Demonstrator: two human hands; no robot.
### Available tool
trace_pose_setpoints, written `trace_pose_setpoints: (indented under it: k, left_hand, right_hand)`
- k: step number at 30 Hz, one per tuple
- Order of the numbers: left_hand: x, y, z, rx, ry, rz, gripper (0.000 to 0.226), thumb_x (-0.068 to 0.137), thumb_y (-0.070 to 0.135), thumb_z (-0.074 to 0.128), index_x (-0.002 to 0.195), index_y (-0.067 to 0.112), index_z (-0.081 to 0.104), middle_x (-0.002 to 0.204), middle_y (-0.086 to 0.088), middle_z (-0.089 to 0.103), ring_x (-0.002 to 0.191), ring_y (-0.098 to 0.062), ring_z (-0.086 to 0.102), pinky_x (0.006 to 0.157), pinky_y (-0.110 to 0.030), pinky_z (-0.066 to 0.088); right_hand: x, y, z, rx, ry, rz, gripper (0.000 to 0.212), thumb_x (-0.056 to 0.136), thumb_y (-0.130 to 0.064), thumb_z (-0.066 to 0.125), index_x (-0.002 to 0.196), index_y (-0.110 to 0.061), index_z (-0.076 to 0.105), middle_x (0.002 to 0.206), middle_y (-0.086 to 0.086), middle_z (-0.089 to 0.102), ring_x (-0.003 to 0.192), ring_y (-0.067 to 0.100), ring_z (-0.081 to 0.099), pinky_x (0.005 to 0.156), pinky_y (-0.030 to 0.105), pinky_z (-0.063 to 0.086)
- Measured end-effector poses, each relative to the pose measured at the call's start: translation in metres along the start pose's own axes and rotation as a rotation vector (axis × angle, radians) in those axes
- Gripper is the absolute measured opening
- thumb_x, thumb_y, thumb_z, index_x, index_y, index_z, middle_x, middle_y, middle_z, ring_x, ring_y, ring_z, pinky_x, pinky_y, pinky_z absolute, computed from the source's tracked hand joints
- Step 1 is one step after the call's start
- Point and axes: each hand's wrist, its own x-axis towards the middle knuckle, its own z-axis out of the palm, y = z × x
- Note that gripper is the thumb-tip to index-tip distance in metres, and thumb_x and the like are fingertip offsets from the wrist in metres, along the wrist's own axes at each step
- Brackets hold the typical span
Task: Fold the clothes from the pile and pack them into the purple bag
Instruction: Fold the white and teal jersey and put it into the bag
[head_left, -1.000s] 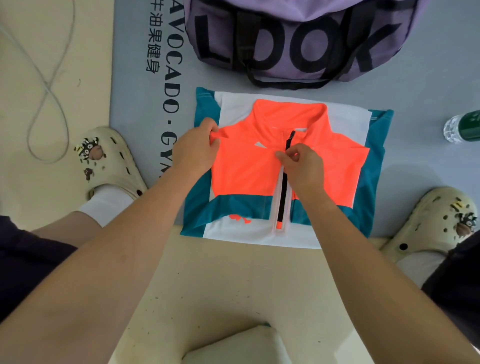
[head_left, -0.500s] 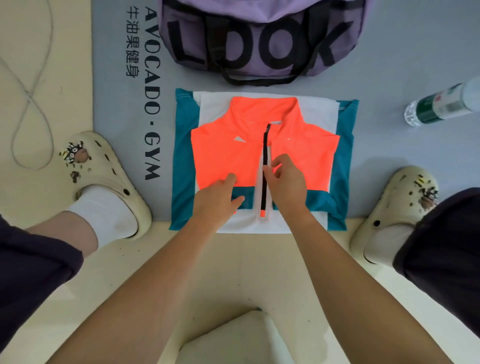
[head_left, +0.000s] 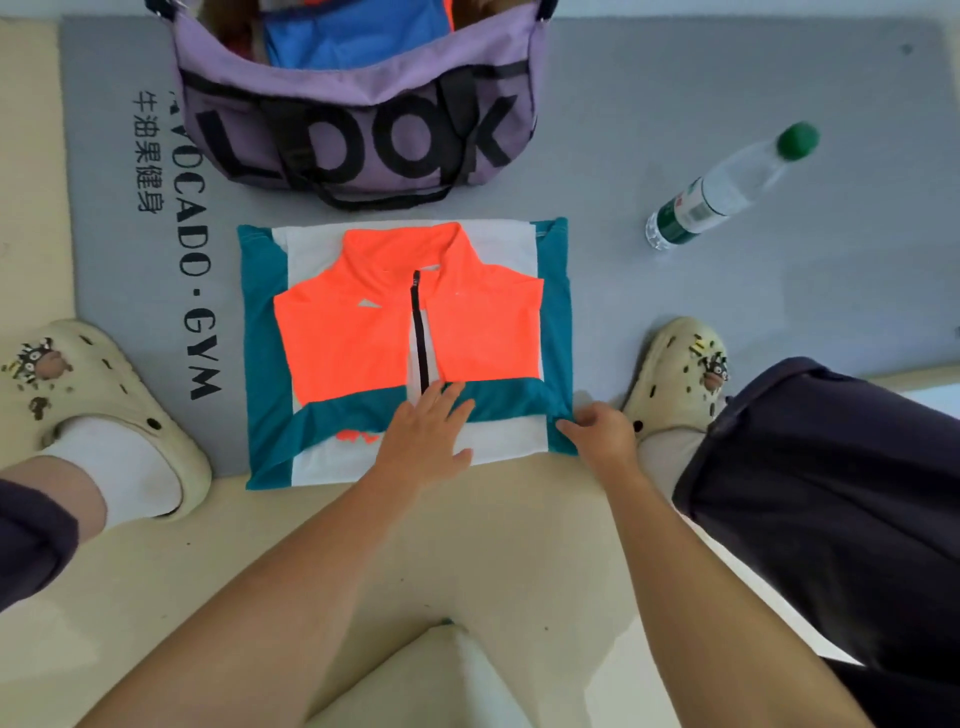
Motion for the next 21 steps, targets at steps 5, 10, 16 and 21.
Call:
trace_pose_setpoints:
  k: [5,10,16,21]
  left_hand:
    - [-0.001,0.002,0.002,-0.022,-0.048,-0.029,0.076,0.097,0.05,0.044,0.157,0.024,0.006,0.164,0.005,-0.012,0.151,-0.018,-0.012,0.115,-0.047,0.022]
    - [0.001,0.002,0.004,-0.006,-0.046,-0.045,0.079,0.095,0.051,0.046,0.157,0.024,0.006,0.164,0.005,-0.011,0.151,-0.019,-0.01,0.114,-0.046,0.025]
    - [0.003,0.001,0.005,-0.042,-0.065,-0.056,0.079,0.095,0.052,0.047,0.157,0.024,0.007,0.164,0.006,-0.01,0.151,-0.019,-0.011,0.115,-0.048,0.025]
    - [0.004,0.0,0.002,-0.092,-0.088,-0.061,0.079,0.095,0.051,0.047,0.157,0.026,0.007,0.164,0.008,-0.011,0.151,-0.017,-0.012,0.116,-0.047,0.023]
  right_hand:
    - [-0.003,0.007,-0.008,0.005,0.076,-0.012,0.008,0.09,-0.013,0.063,0.083,-0.01,0.06,0.077,0.0,0.058,0.073,0.019,0.054,0.064,0.026,0.038]
    - [-0.008,0.014,-0.016,0.051,0.159,0.0,0.013,0.093,-0.012,0.051,0.088,-0.005,0.06,0.078,0.005,0.06,0.074,0.023,0.056,0.061,0.029,0.037]
    - [0.003,-0.005,0.001,0.187,0.129,0.091,0.043,0.089,-0.053,0.06,0.096,-0.011,0.054,0.087,0.002,0.061,0.078,0.019,0.059,0.067,0.034,0.048]
    - [0.008,-0.004,0.005,0.015,0.066,0.119,0.042,0.082,-0.047,0.071,0.095,-0.015,0.047,0.079,-0.001,0.056,0.067,0.015,0.055,0.051,0.03,0.038]
